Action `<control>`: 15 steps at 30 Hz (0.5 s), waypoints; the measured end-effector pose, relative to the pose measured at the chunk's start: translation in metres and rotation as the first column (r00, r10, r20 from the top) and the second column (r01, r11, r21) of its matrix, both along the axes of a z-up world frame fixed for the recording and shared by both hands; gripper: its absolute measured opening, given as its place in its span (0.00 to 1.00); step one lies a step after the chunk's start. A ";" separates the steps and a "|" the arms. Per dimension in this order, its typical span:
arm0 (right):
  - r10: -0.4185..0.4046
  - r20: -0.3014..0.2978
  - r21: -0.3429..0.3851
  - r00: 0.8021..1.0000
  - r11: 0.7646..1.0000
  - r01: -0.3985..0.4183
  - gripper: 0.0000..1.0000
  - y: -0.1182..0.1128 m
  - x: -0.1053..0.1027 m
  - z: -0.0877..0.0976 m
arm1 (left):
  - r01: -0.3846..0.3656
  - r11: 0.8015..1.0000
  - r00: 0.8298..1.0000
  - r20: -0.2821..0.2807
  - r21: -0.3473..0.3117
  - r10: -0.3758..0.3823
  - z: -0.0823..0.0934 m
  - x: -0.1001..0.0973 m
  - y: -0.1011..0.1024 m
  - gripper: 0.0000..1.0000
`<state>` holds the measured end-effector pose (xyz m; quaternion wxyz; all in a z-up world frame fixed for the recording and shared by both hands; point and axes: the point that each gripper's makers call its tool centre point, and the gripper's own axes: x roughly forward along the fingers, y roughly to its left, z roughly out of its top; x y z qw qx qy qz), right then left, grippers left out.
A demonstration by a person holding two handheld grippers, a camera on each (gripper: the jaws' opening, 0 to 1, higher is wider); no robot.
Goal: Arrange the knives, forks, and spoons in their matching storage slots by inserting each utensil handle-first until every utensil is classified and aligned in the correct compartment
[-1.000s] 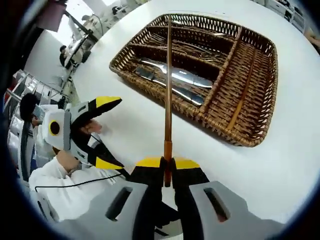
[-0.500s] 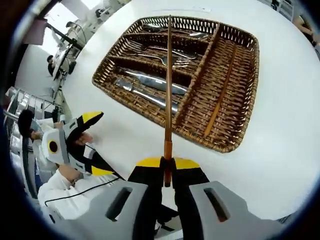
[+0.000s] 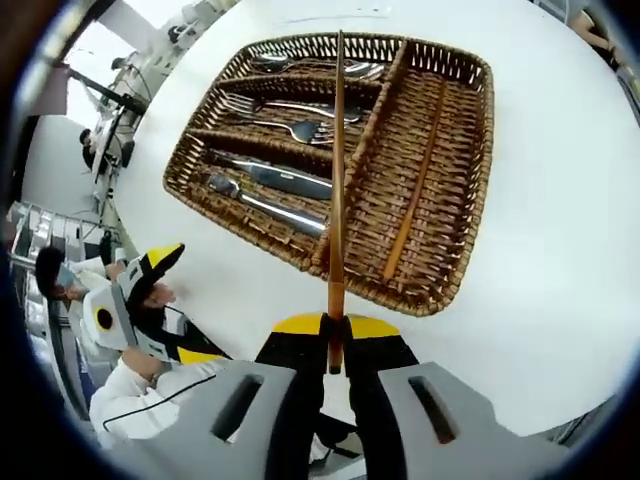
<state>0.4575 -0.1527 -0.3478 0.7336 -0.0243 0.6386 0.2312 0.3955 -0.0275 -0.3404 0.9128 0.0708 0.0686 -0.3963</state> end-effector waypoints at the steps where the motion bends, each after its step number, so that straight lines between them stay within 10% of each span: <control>1: 0.000 0.007 -0.005 1.000 1.000 0.000 0.05 0.000 0.002 0.000 | 0.000 1.000 1.000 -0.001 0.002 0.000 0.000 0.000 0.001 0.67; 15: -0.088 -0.002 -0.013 0.996 0.996 0.088 0.06 0.002 0.026 -0.002 | -0.014 1.000 1.000 -0.006 0.003 0.014 -0.004 0.000 0.008 0.67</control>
